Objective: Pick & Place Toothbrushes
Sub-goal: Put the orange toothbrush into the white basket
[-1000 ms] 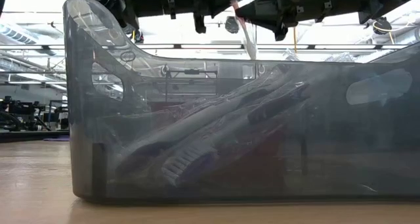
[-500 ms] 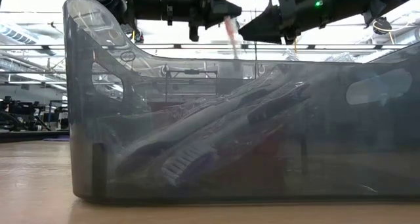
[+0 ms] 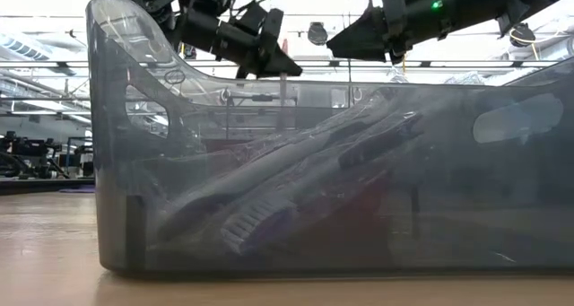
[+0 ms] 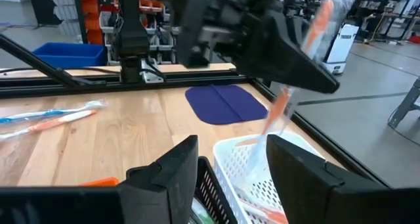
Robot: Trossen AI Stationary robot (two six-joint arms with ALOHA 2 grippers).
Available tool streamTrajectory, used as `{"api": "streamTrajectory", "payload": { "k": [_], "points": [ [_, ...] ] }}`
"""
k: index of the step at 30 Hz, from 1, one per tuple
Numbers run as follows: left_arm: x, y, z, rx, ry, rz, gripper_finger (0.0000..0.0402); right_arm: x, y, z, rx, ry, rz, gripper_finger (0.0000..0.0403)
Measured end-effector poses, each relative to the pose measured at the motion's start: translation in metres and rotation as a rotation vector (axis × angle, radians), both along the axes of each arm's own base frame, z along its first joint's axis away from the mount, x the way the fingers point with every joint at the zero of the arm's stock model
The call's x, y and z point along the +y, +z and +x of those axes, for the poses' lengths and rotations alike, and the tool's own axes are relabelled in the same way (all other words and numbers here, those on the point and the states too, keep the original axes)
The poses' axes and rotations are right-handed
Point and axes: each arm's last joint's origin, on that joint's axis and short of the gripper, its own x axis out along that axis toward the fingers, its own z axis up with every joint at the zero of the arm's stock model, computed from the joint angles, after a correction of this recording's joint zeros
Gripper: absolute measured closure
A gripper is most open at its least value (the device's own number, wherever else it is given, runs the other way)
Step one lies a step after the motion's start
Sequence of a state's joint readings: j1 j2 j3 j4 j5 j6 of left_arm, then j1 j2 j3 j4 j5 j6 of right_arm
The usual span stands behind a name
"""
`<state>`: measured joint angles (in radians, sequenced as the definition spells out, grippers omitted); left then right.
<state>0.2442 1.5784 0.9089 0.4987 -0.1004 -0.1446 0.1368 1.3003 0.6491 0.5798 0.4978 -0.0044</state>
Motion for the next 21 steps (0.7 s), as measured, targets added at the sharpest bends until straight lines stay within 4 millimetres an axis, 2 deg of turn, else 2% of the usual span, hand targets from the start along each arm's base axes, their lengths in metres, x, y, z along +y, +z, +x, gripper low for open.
{"api": "streamTrajectory", "payload": {
  "k": [5, 14, 21],
  "points": [
    [0.014, 0.003, -0.001, 0.056, 0.029, -0.051, 0.0396, 0.000, 0.000, 0.000, -0.001, 0.000, 0.001, 0.0231],
    [0.026, 0.025, 0.025, 0.332, 0.050, -0.080, 0.0396, 0.000, 0.000, 0.000, 0.002, 0.001, 0.001, 0.0231],
    [0.039, 0.017, 0.044, 0.436, 0.053, -0.119, 0.0396, 0.000, -0.001, 0.000, 0.014, 0.002, -0.001, 0.0232]
  ]
}}
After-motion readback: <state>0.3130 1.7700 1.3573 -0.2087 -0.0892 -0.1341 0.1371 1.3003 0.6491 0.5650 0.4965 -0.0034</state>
